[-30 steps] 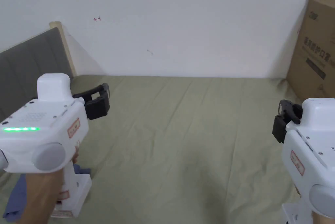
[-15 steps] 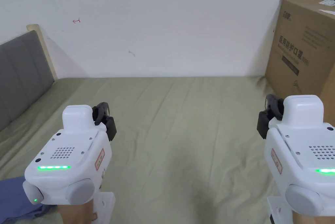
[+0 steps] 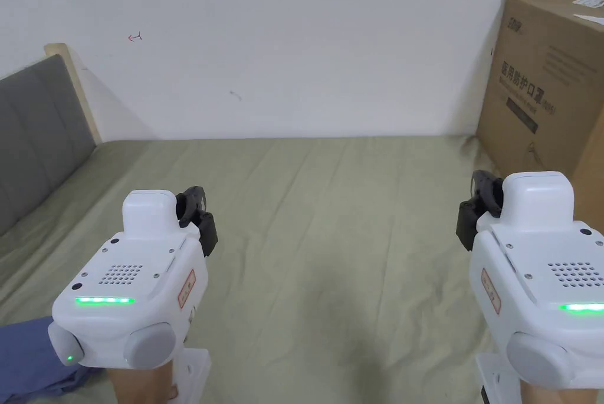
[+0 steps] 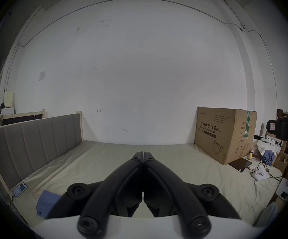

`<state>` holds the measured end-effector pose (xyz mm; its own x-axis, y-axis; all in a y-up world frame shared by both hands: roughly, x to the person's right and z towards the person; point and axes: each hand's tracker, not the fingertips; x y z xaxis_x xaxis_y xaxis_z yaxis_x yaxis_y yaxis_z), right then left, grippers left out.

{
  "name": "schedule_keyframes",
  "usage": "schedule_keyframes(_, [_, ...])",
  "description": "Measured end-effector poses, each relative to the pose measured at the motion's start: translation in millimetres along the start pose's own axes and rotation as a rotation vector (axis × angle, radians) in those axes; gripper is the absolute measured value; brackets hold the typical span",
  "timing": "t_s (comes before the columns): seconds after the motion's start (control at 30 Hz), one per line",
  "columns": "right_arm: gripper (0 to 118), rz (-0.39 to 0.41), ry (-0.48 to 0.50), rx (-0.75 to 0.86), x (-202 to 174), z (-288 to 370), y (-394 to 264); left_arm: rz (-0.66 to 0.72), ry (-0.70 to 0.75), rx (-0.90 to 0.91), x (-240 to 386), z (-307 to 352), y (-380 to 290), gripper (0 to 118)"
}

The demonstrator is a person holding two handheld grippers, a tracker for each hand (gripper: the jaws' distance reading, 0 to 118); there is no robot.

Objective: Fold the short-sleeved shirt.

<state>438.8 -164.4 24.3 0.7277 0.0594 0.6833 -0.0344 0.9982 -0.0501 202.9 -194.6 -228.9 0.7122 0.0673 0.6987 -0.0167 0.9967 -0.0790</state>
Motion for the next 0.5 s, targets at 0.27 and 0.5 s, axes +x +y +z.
schedule_keyframes(0.27, [0, 0.002, -0.001, -0.004, 0.6, 0.2, -2.0, 0.007, -0.006, -0.009, 1.2, -0.2, 0.1, 0])
schedule_keyframes(0.5, [0, 0.005, 0.001, -0.003, 0.3, 0.4, -1.8, 0.0, -0.009, -0.003, 0.6, 0.1, 2.5, 0])
